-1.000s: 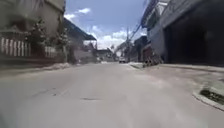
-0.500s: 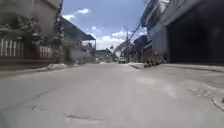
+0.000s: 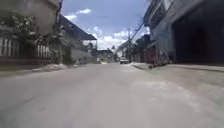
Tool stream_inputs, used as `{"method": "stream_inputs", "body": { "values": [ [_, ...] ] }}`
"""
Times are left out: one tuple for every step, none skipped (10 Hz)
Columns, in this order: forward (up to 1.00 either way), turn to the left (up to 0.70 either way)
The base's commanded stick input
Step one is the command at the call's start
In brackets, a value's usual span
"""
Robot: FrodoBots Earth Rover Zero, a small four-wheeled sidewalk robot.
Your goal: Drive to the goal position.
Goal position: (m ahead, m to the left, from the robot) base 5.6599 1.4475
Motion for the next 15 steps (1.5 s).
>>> {"method": "stream_inputs", "body": {
  "values": [
    [1.00, -0.40],
    [1.00, -0.26],
    [1.00, 0.00],
    [1.00, 0.00],
    [1.00, 0.00],
    [1.00, 0.00],
    [1.00, 0.00],
    [1.00, 0.00],
    [1.00, 0.00],
    [1.00, 0.00],
    [1.00, 0.00],
    [1.00, 0.00],
    [1.00, 0.00],
    [1.00, 0.00],
    [1.00, 0.00]
  ]
}}
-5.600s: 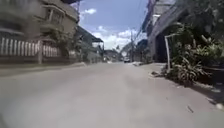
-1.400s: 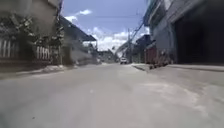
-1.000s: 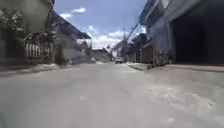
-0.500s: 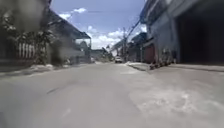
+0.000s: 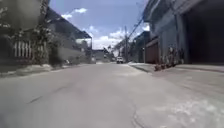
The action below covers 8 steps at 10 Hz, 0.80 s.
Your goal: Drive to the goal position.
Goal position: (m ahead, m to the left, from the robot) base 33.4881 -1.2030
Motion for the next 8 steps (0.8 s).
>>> {"method": "stream_inputs", "body": {
  "values": [
    [1.00, 0.00],
    [1.00, -0.04],
    [1.00, -0.14],
    [1.00, -0.23],
    [1.00, -0.33],
    [1.00, -0.25],
    [1.00, 0.00],
    [1.00, 0.00]
  ]
}}
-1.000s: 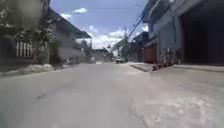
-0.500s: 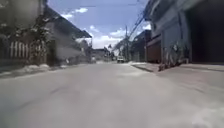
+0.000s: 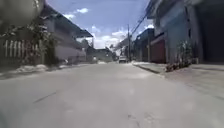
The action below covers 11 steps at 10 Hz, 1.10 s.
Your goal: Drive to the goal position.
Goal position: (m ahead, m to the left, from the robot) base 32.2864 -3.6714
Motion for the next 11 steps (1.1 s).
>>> {"method": "stream_inputs", "body": {
  "values": [
    [1.00, 0.00],
    [1.00, 0.00],
    [1.00, 0.00],
    [1.00, 0.00],
    [1.00, 0.00],
    [1.00, 0.00],
    [1.00, 0.00],
    [1.00, 0.00],
    [1.00, 0.00],
    [1.00, 0.00],
    [1.00, 0.00]
  ]
}}
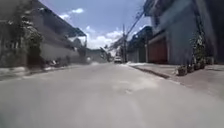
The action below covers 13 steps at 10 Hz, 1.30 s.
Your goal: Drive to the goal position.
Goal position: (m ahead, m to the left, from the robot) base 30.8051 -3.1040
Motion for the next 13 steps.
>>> {"method": "stream_inputs", "body": {
  "values": [
    [1.00, 0.00],
    [1.00, 0.00],
    [1.00, 0.00],
    [1.00, 0.00],
    [1.00, 0.00],
    [1.00, 0.00],
    [1.00, 0.00],
    [1.00, 0.00],
    [1.00, 0.00],
    [1.00, 0.00],
    [1.00, 0.00],
    [1.00, 0.00],
    [1.00, 0.00]
  ]
}}
